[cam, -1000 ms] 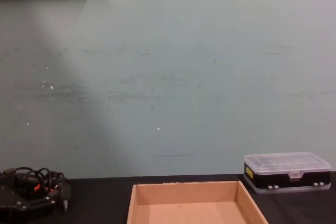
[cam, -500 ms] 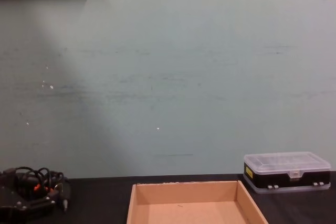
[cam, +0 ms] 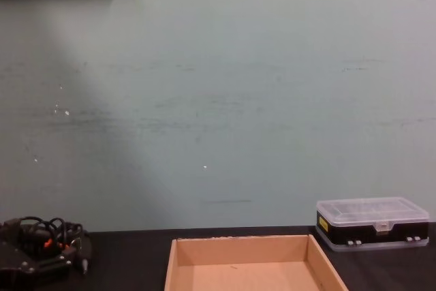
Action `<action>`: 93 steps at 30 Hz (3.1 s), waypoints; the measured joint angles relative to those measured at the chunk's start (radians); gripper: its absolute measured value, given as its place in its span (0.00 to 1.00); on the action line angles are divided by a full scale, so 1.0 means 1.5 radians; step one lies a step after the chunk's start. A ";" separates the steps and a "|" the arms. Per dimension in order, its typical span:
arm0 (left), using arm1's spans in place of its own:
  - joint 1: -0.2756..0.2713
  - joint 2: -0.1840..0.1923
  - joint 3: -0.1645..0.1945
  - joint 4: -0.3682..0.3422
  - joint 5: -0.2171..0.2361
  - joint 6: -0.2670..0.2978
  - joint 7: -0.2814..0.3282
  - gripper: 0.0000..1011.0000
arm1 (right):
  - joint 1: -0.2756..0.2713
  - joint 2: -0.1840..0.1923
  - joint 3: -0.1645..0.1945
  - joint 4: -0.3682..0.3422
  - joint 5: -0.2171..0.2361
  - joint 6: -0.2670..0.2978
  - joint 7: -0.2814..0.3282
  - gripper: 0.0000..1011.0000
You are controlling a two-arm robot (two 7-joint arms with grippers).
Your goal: Use one hand to pick up the angle iron from the table and place it into the box.
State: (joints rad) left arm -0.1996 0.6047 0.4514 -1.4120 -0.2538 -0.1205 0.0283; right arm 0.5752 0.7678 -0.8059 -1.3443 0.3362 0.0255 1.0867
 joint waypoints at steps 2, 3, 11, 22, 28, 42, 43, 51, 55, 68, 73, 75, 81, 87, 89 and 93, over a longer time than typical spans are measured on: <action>0.000 0.000 0.000 0.000 0.000 0.000 0.000 0.99 | 0.001 -0.002 -0.002 0.003 0.000 -0.001 -0.001 0.99; 0.000 0.000 0.000 0.000 0.000 0.000 0.000 0.99 | 0.002 -0.003 -0.003 0.004 0.000 -0.001 -0.002 0.99; 0.000 0.000 0.000 0.000 0.000 0.000 0.000 0.99 | 0.005 -0.007 -0.009 0.011 0.001 -0.002 -0.006 0.97; 0.000 0.000 0.000 0.000 0.000 0.000 0.000 0.99 | 0.005 -0.011 -0.009 0.020 0.004 0.002 -0.016 0.70; 0.000 0.000 0.000 0.000 0.000 0.000 0.000 0.99 | 0.004 -0.013 -0.009 0.025 0.006 0.001 -0.017 0.51; 0.000 0.000 0.000 0.000 0.000 0.000 0.000 0.99 | 0.012 -0.018 0.008 0.018 0.034 -0.003 -0.012 0.49; 0.000 0.000 0.000 0.000 0.000 0.000 0.000 0.99 | 0.014 -0.018 0.011 0.016 0.038 -0.004 -0.012 0.48; 0.000 0.000 0.000 0.000 0.000 0.000 0.000 0.99 | 0.033 -0.025 0.042 0.006 0.068 -0.012 -0.031 0.48; 0.000 0.000 0.000 0.000 0.000 0.000 0.000 0.99 | 0.040 -0.040 0.058 0.016 0.067 -0.017 -0.072 0.48; 0.000 0.000 0.000 0.000 0.000 0.000 0.000 0.99 | 0.055 -0.146 0.084 0.101 0.009 -0.021 -0.235 0.48; 0.000 0.000 0.000 0.000 0.000 0.000 0.000 0.99 | 0.069 -0.194 0.083 0.162 -0.011 -0.033 -0.260 0.48; 0.000 0.000 0.000 0.000 0.000 0.000 0.000 0.99 | 0.073 -0.206 0.083 0.179 -0.016 -0.037 -0.265 0.48; 0.000 0.000 0.000 0.000 0.000 0.000 0.000 0.99 | 0.089 -0.242 0.083 0.237 -0.036 -0.055 -0.278 0.48; 0.000 0.000 0.000 0.000 0.000 0.000 0.000 0.99 | 0.101 -0.269 0.090 0.286 -0.043 -0.063 -0.281 0.48; 0.000 0.000 0.000 0.000 0.000 0.000 0.000 0.99 | 0.103 -0.275 0.092 0.297 -0.046 -0.064 -0.282 0.48; 0.000 0.000 0.000 0.000 0.000 0.000 0.000 0.99 | 0.105 -0.283 0.097 0.309 -0.051 -0.064 -0.282 0.49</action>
State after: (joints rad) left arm -0.1995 0.6047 0.4514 -1.4120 -0.2539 -0.1205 0.0283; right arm 0.7328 0.3436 -0.6609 -0.8807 0.2601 -0.0699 0.6642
